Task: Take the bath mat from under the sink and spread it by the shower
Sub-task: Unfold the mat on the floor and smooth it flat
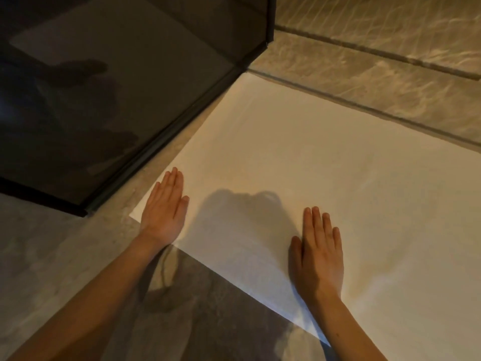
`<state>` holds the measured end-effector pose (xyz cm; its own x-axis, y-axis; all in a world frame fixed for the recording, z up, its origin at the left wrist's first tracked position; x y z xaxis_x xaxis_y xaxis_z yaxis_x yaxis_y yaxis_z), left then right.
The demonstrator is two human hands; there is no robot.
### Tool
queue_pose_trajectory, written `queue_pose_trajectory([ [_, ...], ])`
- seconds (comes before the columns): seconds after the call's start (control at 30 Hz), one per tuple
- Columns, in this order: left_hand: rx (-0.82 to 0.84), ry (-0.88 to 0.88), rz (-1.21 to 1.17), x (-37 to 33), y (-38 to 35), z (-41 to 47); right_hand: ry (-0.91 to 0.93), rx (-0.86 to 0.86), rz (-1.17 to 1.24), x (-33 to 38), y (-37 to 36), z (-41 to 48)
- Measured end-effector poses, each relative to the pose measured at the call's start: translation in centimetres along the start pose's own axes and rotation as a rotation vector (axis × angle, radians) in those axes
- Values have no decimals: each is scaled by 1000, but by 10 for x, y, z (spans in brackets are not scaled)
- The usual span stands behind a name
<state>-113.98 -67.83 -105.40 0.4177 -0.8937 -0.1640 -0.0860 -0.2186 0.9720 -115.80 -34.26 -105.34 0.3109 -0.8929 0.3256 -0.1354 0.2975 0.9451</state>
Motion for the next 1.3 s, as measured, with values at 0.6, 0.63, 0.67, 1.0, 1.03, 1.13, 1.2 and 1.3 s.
queue_pose_trajectory([
  [0.6,-44,-430,91,-107,-32,-6,-288,-35,-59,-90,26,-30],
  [0.63,-43,-425,89,-108,-32,-7,-363,-44,-69,-106,30,-44],
  [0.67,-40,-420,83,-108,-31,-7,-427,-53,-77,-120,36,-57],
  [1.0,5,-784,24,-225,-34,-67,-342,-111,-15,-82,38,-42],
  [1.03,21,-844,33,-244,-43,-81,-288,-87,-17,-67,31,-33],
  [1.13,43,-872,74,-264,-59,-98,-264,-40,-15,-57,21,-30],
  [1.2,46,-859,71,-260,-61,-95,-286,-45,-34,-76,25,-46],
  [1.3,53,-874,53,-257,-64,-96,-384,-73,-47,-113,36,-85],
])
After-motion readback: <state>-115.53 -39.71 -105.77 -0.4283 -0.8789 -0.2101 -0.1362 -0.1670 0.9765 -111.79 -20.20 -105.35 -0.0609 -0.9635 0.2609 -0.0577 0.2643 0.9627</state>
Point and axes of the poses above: each hand's wrist, its own z-axis towards the middle knuckle, its own y-axis out of the back of the hand, x = y × z, the point moved 4 cm from there along z, towards the middle knuckle, and after that the axes turned 7 degrees about y, right-handed, at the moved point
